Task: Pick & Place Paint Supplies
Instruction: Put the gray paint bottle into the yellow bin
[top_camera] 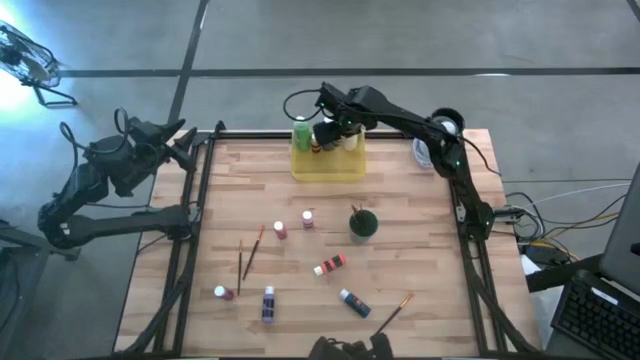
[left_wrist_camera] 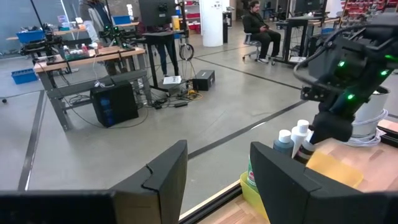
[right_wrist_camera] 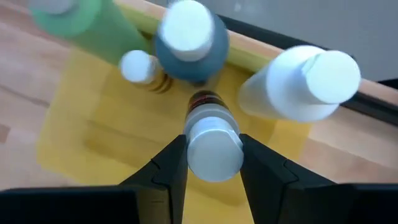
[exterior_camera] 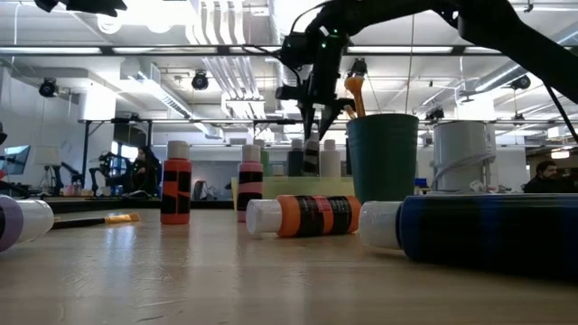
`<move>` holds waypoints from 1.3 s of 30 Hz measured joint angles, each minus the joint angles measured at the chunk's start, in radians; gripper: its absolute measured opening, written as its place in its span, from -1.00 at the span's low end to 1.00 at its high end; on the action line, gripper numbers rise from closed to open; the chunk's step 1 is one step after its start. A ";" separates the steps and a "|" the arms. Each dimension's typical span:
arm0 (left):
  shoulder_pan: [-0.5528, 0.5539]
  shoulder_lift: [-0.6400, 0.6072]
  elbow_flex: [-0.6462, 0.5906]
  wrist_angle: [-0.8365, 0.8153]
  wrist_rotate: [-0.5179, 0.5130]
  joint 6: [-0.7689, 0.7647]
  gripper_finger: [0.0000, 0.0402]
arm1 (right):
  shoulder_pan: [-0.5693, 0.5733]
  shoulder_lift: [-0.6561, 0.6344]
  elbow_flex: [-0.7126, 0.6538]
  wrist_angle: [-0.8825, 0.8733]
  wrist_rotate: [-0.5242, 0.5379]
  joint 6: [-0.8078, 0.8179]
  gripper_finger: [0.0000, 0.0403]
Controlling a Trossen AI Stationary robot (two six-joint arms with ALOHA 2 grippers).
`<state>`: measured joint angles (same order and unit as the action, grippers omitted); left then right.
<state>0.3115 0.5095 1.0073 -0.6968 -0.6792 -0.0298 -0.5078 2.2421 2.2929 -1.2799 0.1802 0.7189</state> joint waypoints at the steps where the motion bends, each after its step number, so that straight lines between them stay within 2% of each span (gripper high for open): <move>1: 0.000 0.000 0.000 0.000 0.000 0.000 -0.10 | -0.002 0.000 -0.017 0.012 -0.003 0.009 -0.43; 11: 0.001 0.000 0.000 0.000 0.004 0.000 -0.10 | -0.013 0.000 -0.184 0.155 0.003 0.049 -0.43; 15: 0.001 0.000 0.000 0.000 0.003 0.000 -0.10 | -0.019 0.000 -0.221 0.180 0.036 0.052 -0.43; 39: 0.000 0.000 0.000 0.000 0.002 0.000 -0.10 | -0.027 -0.002 -0.298 0.267 0.054 0.035 -0.43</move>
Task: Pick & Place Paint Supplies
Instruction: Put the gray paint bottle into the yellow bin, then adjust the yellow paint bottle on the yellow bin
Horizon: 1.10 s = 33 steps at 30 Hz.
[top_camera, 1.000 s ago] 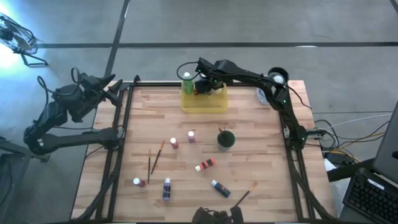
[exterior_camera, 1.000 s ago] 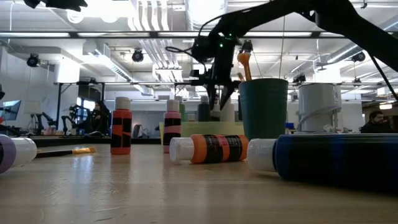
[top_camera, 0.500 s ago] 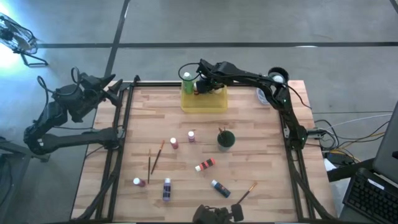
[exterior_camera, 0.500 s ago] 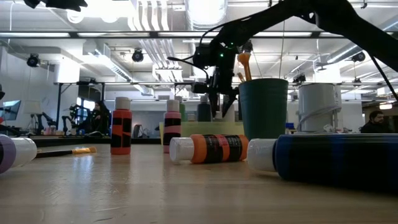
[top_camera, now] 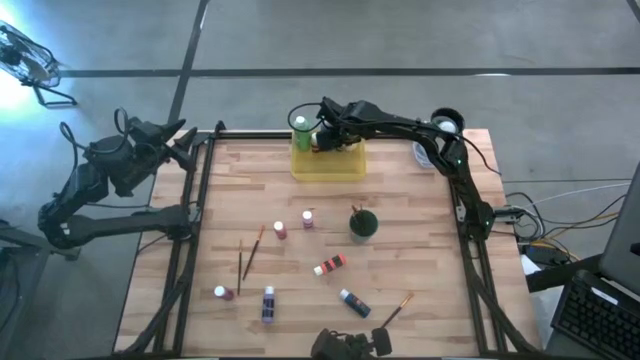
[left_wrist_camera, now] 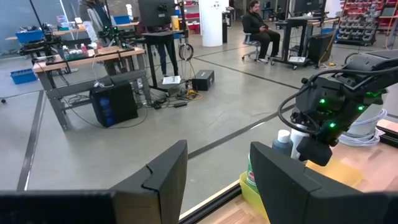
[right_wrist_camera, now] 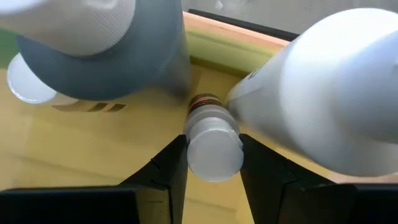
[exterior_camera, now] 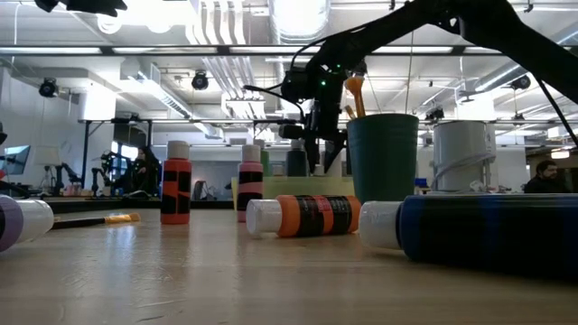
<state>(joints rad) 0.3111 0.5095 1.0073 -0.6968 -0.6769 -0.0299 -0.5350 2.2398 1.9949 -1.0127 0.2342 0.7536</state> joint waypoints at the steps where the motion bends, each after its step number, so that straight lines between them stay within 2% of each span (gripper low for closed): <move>1: 0.000 0.000 0.000 0.000 0.000 0.000 -0.10 | 0.000 0.000 0.000 0.002 -0.001 0.000 -0.43; 4: 0.000 0.000 0.000 0.000 -0.003 0.000 -0.10 | 0.000 0.000 0.000 0.005 -0.002 -0.001 -0.42; 10: 0.000 0.000 0.000 0.000 -0.003 0.000 -0.10 | 0.000 0.003 -0.003 0.011 -0.007 -0.002 -0.23; 14: 0.000 0.000 0.000 0.000 -0.003 0.000 -0.10 | 0.000 0.004 -0.004 0.026 -0.007 -0.006 -0.21; 24: 0.000 0.000 0.000 0.000 -0.002 0.000 -0.10 | 0.002 0.002 -0.003 0.024 -0.007 -0.032 -0.41; 33: 0.001 0.000 0.000 0.000 0.002 0.000 -0.10 | 0.047 -0.057 0.015 -0.002 -0.008 -0.066 -0.58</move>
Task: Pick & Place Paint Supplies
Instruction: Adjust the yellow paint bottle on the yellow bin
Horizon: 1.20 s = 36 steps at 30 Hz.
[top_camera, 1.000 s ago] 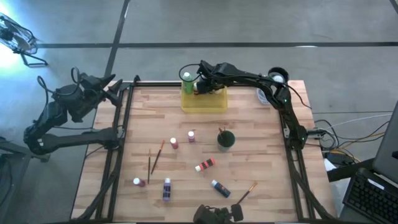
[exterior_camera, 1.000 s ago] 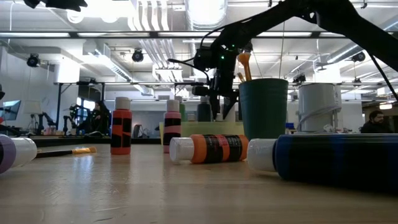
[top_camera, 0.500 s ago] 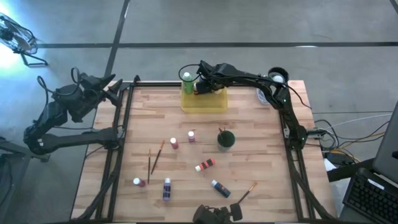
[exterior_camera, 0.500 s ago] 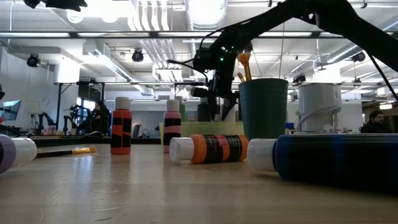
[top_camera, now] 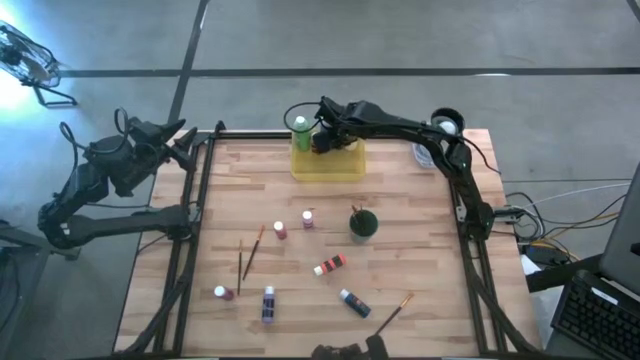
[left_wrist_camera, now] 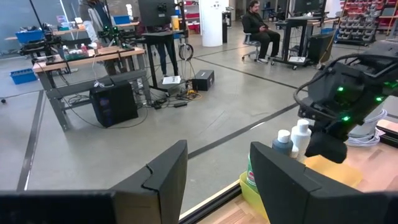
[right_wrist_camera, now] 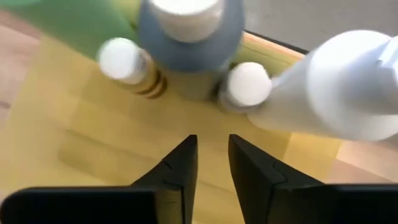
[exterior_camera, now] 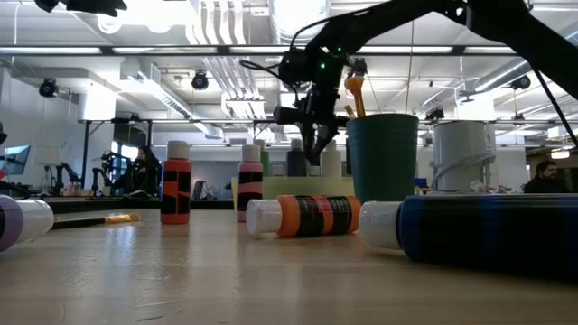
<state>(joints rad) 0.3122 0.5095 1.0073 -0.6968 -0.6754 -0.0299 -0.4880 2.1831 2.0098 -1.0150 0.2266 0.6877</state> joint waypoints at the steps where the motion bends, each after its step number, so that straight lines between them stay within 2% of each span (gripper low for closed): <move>1: 0.000 0.000 0.000 0.000 0.000 0.000 -0.10 | 0.008 -0.003 0.000 -0.003 0.000 -0.003 -0.61; 11: 0.000 0.000 0.000 0.000 -0.001 0.000 -0.10 | 0.096 -0.018 -0.002 -0.022 0.009 -0.067 -0.89; 19: -0.001 0.000 0.000 0.000 -0.002 0.000 -0.10 | 0.139 -0.159 -0.005 -0.037 0.015 -0.165 -0.96; 21: -0.001 0.000 0.000 0.000 -0.002 0.000 -0.10 | 0.142 -0.194 -0.005 -0.017 -0.004 -0.195 -0.96; 24: -0.001 0.000 0.000 0.000 -0.004 0.000 -0.10 | 0.138 -0.219 -0.012 0.046 -0.094 -0.190 -0.96; 30: -0.001 0.000 0.000 0.000 -0.004 0.000 -0.10 | 0.136 -0.148 -0.019 0.147 -0.122 -0.162 -0.96; 36: -0.001 0.000 0.000 0.000 -0.004 0.000 -0.10 | 0.138 -0.028 -0.030 0.168 -0.089 -0.156 -0.96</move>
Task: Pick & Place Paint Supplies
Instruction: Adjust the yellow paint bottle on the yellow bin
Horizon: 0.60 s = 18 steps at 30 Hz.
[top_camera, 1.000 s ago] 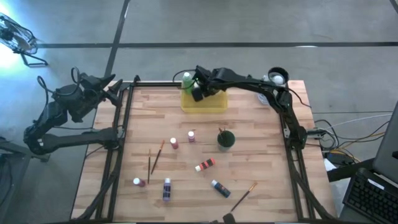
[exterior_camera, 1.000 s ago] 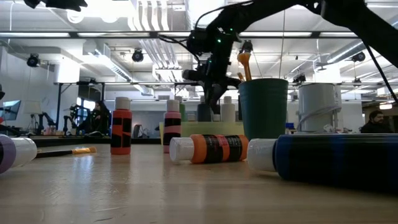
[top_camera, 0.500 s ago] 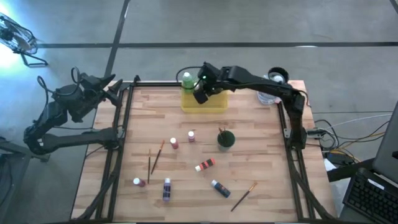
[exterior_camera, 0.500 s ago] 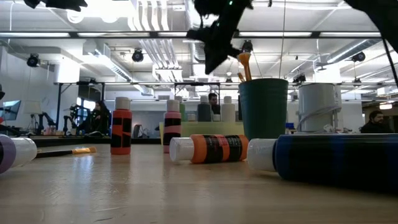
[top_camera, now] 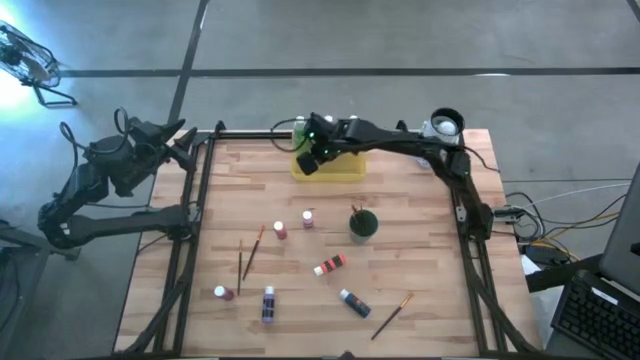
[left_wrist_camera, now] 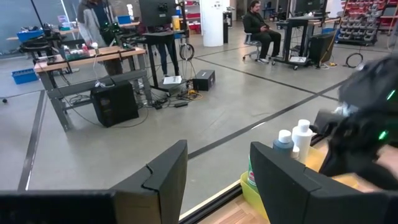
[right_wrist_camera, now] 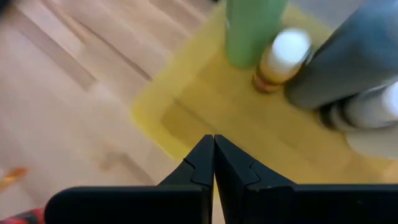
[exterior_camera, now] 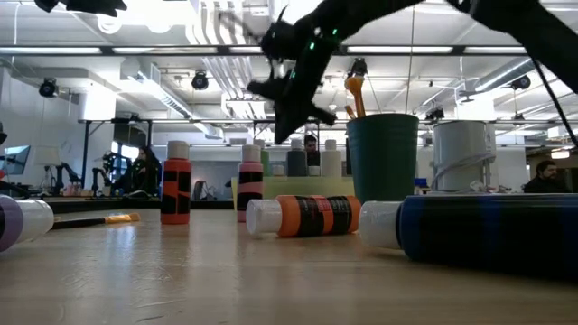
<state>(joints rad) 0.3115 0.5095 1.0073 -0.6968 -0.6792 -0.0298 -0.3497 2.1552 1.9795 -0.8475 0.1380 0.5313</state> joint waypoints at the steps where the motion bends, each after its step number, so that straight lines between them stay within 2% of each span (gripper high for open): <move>1: 0.000 0.000 0.000 0.000 0.000 0.000 -0.10 | -0.002 0.020 -0.002 0.001 -0.002 0.000 -0.96; 8: 0.001 0.000 0.000 0.000 0.002 0.000 -0.10 | -0.024 0.156 -0.004 0.094 -0.001 0.023 -0.96; 18: 0.000 0.000 0.000 0.000 0.003 0.000 -0.10 | -0.015 0.213 0.011 0.158 0.131 0.060 -0.96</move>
<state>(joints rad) 0.3119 0.5095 1.0073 -0.6968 -0.6762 -0.0298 -0.3645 2.3681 1.9903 -0.6892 0.2689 0.5910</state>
